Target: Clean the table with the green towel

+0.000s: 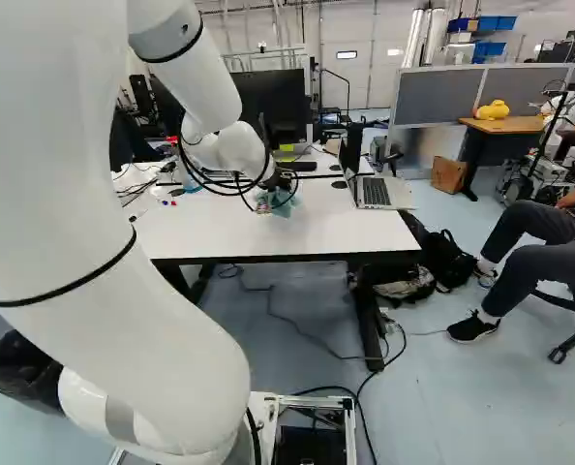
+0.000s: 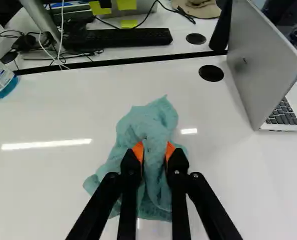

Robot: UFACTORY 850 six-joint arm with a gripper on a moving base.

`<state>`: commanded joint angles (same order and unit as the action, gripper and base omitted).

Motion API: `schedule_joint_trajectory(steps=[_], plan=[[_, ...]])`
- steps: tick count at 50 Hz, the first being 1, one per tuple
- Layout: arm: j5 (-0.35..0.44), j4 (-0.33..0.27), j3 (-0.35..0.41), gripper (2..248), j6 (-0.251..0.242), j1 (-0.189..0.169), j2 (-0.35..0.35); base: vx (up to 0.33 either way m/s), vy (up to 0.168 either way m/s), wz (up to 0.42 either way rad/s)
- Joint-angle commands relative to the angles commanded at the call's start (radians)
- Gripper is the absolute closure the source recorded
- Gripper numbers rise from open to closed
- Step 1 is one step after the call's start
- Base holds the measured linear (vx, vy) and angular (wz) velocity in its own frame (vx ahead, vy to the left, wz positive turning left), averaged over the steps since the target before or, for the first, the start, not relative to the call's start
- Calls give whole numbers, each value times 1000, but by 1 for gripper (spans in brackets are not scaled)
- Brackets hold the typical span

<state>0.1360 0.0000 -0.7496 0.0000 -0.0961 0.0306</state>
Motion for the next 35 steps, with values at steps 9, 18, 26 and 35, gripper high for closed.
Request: schedule_joint_trajectory(steps=[9,18,26,35], plan=[[0,0,-21,185,0,-29,20,0,0,0],[0,0,-48,185,0,-57,46,0,0,0],[0,0,-63,185,0,-73,60,0,0,0],[0,0,-63,185,0,-73,60,0,0,0]])
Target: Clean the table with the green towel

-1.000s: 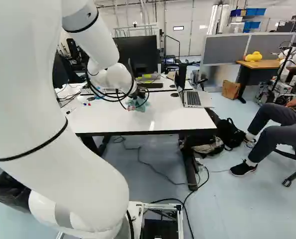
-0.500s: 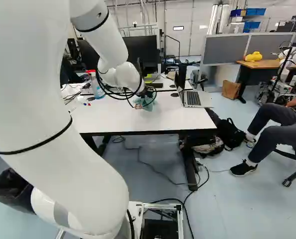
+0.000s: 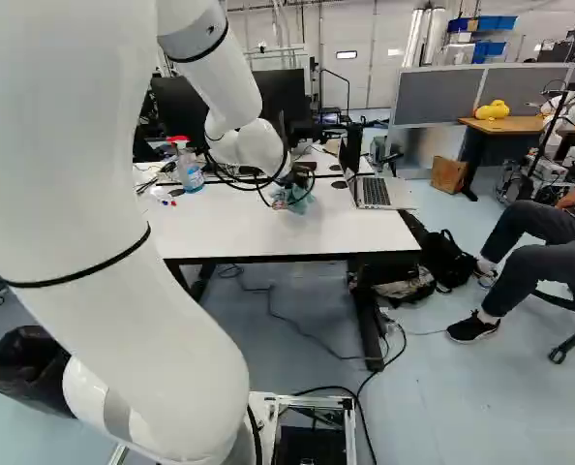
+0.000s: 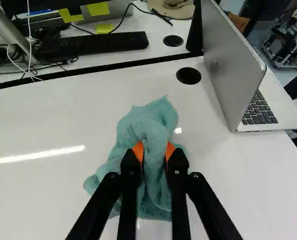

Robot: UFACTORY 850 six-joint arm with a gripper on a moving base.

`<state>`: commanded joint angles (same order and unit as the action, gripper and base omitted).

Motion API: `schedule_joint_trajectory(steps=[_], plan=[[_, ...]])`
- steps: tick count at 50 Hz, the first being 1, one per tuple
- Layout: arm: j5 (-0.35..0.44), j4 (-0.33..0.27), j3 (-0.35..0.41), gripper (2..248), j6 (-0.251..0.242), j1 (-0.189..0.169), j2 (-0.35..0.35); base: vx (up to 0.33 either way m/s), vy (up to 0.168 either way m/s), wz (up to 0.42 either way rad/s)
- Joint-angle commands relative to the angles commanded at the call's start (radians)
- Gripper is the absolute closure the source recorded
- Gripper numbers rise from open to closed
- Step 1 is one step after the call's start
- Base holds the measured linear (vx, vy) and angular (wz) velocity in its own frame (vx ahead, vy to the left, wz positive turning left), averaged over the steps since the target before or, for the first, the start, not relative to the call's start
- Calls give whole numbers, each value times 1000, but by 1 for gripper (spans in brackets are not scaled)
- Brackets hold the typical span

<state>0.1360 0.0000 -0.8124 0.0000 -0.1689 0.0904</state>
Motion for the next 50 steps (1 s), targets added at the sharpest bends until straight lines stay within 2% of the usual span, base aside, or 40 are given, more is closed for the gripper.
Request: schedule_joint_trajectory(steps=[8,9,13,14,18,19,24,25,29,30,34,35,50], plan=[[0,0,0,184,0,0,0,0,0,0],[0,0,0,158,0,0,0,0,0,0],[0,0,0,158,0,0,0,0,0,0],[0,0,0,124,0,0,0,0,0,0],[0,0,0,124,0,0,0,0,0,0],[0,0,0,89,0,0,0,0,0,0],[0,0,0,89,0,0,0,0,0,0],[0,0,0,53,0,0,0,0,0,0],[0,0,0,53,0,0,0,0,0,0],[0,0,0,16,0,0,0,0,0,0],[0,0,0,16,0,0,0,0,0,0],[0,0,0,3,0,0,0,0,0,0],[0,0,0,3,0,0,0,0,0,0]])
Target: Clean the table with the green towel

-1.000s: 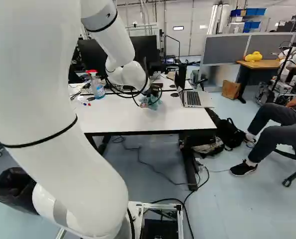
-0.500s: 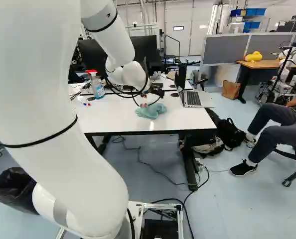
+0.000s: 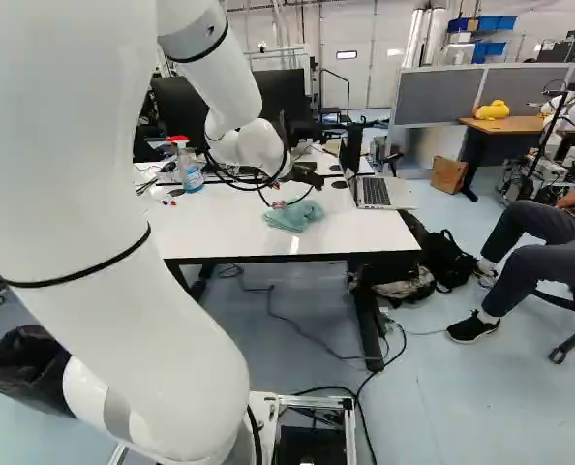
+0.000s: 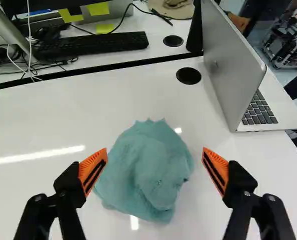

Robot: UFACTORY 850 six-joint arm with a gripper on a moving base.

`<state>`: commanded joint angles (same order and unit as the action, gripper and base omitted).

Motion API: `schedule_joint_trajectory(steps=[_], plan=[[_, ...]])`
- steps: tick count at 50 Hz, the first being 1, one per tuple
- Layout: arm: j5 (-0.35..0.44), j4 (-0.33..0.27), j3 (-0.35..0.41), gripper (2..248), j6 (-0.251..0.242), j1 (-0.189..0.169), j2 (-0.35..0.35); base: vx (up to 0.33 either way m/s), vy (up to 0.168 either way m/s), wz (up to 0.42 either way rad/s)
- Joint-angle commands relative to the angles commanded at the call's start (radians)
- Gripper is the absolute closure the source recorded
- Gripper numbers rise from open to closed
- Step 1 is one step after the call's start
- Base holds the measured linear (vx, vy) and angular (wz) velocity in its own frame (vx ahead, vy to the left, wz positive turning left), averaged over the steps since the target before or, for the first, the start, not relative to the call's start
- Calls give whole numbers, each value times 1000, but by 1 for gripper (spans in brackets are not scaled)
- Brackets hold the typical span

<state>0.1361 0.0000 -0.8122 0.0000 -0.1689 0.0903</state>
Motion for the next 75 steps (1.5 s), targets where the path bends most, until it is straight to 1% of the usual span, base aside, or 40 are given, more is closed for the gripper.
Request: schedule_joint_trajectory(steps=[19,38,56,75], plan=[[24,0,24,3,0,6,-12,0,0,0],[88,0,87,3,0,20,-44,0,0,0],[187,0,184,3,0,43,-94,0,0,0],[329,0,324,3,0,76,-165,0,0,0]])
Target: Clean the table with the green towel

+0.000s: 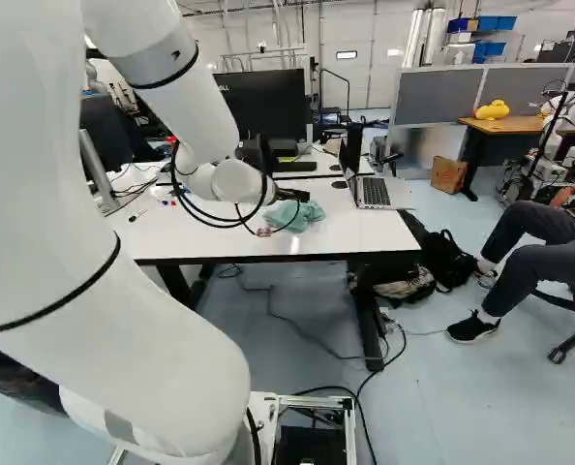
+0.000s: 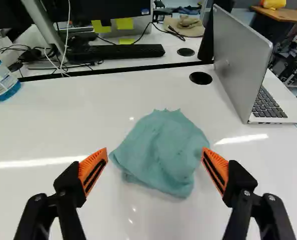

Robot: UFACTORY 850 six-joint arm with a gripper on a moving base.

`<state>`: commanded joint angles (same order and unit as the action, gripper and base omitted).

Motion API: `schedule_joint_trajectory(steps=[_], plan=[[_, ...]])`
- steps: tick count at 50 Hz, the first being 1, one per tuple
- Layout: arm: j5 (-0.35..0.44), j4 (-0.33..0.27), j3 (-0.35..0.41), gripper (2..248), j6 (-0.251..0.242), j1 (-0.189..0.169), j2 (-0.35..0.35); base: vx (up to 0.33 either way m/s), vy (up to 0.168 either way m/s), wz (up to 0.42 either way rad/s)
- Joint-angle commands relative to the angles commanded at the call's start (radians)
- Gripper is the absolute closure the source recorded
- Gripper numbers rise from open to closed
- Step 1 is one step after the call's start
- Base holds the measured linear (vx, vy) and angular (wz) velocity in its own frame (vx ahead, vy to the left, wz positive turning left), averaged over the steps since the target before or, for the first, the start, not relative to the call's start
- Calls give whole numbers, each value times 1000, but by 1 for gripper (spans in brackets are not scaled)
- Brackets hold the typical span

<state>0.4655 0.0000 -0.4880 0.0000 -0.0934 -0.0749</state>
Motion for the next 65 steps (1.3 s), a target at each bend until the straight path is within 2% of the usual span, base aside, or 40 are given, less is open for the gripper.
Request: schedule_joint_trajectory(steps=[30,51,65], plan=[[237,0,233,3,0,54,-119,0,0,0],[343,0,337,3,0,79,-172,0,0,0],[384,0,378,3,0,88,-193,0,0,0]])
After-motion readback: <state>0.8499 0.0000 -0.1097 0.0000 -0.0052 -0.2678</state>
